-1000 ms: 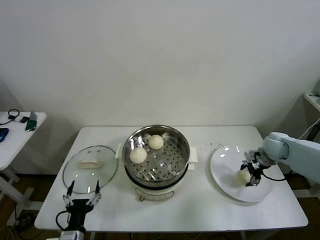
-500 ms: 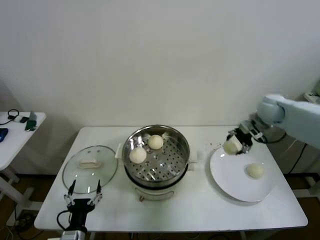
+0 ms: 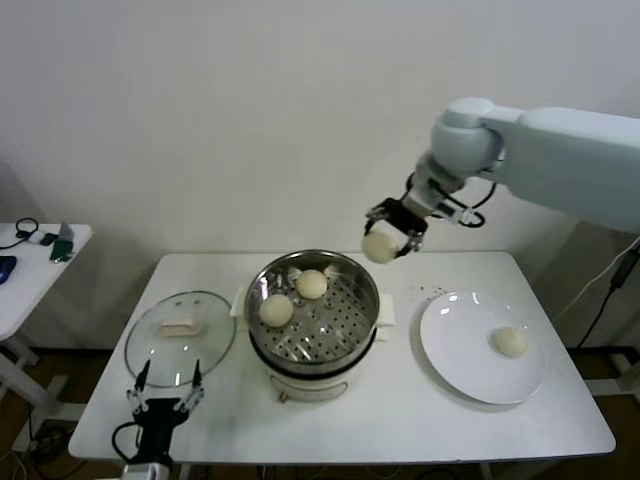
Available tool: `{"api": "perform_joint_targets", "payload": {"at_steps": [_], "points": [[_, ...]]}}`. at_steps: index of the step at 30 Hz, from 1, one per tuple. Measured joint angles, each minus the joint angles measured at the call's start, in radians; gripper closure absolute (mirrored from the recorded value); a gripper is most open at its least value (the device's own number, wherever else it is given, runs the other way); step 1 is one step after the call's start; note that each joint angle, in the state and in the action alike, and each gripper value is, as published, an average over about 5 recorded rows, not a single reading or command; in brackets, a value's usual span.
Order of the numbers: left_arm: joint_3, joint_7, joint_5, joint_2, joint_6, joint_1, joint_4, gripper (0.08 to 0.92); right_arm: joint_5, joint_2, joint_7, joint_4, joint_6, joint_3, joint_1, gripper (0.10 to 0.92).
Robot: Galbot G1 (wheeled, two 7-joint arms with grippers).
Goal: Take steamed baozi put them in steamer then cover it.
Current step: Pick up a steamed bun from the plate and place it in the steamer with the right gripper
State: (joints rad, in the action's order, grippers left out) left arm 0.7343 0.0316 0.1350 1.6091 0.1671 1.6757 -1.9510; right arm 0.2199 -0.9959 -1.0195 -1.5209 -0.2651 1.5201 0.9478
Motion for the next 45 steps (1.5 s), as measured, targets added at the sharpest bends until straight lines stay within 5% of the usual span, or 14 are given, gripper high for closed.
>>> {"api": "perform_joint_targets", "payload": {"at_steps": [17,36,45], "points": [[0.013,-0.002,-0.008,0.000,0.008,0.008,-0.008,0.177,-0.118,-0.262,0.035,0.014,0.013,0.013,-0.179,0.313],[0.013,-0.002,-0.015,-0.008,0.014,0.003,0.005,0.177,-0.172,-0.350,0.035,0.065,0.022,0.019,-0.289,0.308],[0.015,-0.001,-0.018,-0.011,0.014,0.002,0.008,0.177,-0.158,-0.347,0.028,0.085,0.002,0.010,-0.283,0.205]]}}
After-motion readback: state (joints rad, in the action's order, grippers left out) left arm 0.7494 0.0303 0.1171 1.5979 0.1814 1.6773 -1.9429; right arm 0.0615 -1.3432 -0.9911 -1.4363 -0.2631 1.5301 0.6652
